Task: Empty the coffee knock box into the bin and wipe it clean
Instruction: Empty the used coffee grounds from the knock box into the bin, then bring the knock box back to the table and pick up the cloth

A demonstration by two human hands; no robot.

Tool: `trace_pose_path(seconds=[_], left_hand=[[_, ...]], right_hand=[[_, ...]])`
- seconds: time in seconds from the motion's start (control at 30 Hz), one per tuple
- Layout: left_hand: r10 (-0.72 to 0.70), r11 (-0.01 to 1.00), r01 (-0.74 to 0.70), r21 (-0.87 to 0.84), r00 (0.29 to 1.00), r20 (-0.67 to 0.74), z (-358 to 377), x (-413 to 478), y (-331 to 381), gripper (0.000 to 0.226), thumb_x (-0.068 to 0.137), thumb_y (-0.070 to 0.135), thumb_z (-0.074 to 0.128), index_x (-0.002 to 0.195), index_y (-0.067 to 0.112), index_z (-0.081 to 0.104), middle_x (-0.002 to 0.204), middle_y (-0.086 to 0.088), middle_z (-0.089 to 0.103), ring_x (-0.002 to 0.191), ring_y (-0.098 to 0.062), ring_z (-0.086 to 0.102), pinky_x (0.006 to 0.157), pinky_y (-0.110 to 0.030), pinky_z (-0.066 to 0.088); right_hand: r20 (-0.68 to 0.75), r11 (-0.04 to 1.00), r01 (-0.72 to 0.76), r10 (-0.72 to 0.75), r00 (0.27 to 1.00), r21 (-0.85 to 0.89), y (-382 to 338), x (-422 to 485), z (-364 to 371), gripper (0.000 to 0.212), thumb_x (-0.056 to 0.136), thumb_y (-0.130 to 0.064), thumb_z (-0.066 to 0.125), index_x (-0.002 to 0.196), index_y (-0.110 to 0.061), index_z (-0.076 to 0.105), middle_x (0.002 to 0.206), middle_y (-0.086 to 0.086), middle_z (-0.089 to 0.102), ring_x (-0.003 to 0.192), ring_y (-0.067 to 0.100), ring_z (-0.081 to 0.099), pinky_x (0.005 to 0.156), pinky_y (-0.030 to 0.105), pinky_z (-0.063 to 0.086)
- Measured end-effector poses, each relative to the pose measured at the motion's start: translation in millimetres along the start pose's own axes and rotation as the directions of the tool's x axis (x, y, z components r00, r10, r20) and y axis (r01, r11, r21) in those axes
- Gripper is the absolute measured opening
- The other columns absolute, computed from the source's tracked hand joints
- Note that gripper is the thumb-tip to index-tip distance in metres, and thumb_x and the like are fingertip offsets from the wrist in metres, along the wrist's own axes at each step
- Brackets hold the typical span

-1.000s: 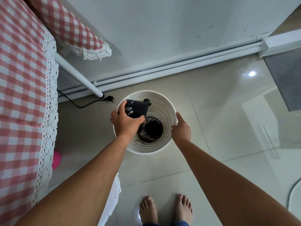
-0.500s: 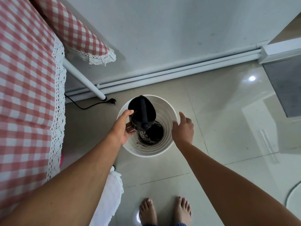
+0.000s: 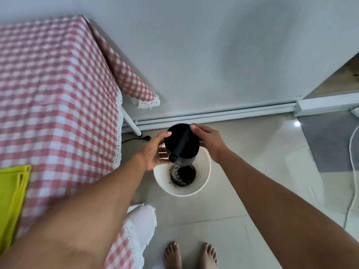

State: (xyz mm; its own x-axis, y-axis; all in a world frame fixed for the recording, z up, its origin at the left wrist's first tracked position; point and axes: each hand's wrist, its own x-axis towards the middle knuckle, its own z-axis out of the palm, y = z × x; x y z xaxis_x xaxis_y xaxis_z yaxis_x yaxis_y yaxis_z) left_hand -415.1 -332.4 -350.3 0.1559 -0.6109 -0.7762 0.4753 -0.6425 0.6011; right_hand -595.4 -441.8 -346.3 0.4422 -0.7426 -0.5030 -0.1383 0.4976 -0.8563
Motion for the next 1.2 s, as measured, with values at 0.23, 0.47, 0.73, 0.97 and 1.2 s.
trace_pose_path(seconds=[0.23, 0.47, 0.73, 0.97, 1.2], left_hand=[[0.039, 0.993, -0.045, 0.105, 0.998, 0.058, 14, -96, 63, 0.070, 0.058, 0.060, 0.077, 0.116, 0.021, 0.070, 0.110, -0.014, 0.066, 0.095, -0.030, 0.066, 0.068, -0.036, 0.058], [0.073, 0.995, -0.076, 0.069, 0.996, 0.041, 26, -173, 104, 0.078, 0.065, 0.064, 0.073, 0.131, 0.025, 0.064, 0.137, -0.019, 0.061, 0.125, -0.036, 0.057, 0.111, -0.052, 0.041], [0.251, 0.934, -0.281, -0.219, 0.956, -0.154, 47, -265, 118, 0.066, 0.086, 0.061, 0.067, 0.138, 0.022, 0.055, 0.124, -0.017, 0.054, 0.108, -0.034, 0.062, 0.100, -0.049, 0.054], [0.380, 0.843, -0.480, -0.243, 0.851, -0.363, 54, -324, 116, 0.038, 0.092, 0.051, 0.067, 0.125, 0.033, 0.059, 0.138, -0.003, 0.052, 0.124, -0.035, 0.054, 0.090, -0.047, 0.055], [0.392, 0.762, -0.593, -0.259, 0.742, -0.545, 27, -381, 114, 0.036, 0.093, 0.040, 0.069, 0.124, 0.021, 0.068, 0.125, -0.006, 0.069, 0.116, -0.028, 0.065, 0.088, -0.045, 0.058]], right_hand=[[0.065, 0.998, 0.013, -0.009, 0.998, -0.056, -97, -63, 14, 0.033, 0.087, -0.022, 0.075, 0.119, -0.025, 0.071, 0.109, 0.003, 0.075, 0.093, 0.015, 0.071, 0.078, 0.030, 0.059], [0.037, 0.995, 0.031, -0.027, 0.999, -0.094, -174, -122, 35, 0.029, 0.087, -0.018, 0.075, 0.116, -0.019, 0.073, 0.107, 0.006, 0.076, 0.103, 0.025, 0.071, 0.092, 0.045, 0.058], [-0.108, 0.998, 0.036, -0.031, 0.994, 0.044, -231, -188, 65, 0.024, 0.087, -0.017, 0.073, 0.111, -0.014, 0.074, 0.101, 0.009, 0.075, 0.084, 0.024, 0.071, 0.079, 0.040, 0.059], [-0.214, 0.992, 0.073, -0.049, 0.976, 0.104, -248, -221, 104, 0.031, 0.082, -0.024, 0.077, 0.113, -0.021, 0.076, 0.105, 0.006, 0.076, 0.095, 0.026, 0.073, 0.071, 0.036, 0.061], [-0.137, 0.994, 0.083, -0.074, 0.988, 0.064, -254, -254, 159, 0.015, 0.079, -0.025, 0.079, 0.094, -0.026, 0.077, 0.096, 0.003, 0.077, 0.089, 0.025, 0.074, 0.060, 0.031, 0.056]])
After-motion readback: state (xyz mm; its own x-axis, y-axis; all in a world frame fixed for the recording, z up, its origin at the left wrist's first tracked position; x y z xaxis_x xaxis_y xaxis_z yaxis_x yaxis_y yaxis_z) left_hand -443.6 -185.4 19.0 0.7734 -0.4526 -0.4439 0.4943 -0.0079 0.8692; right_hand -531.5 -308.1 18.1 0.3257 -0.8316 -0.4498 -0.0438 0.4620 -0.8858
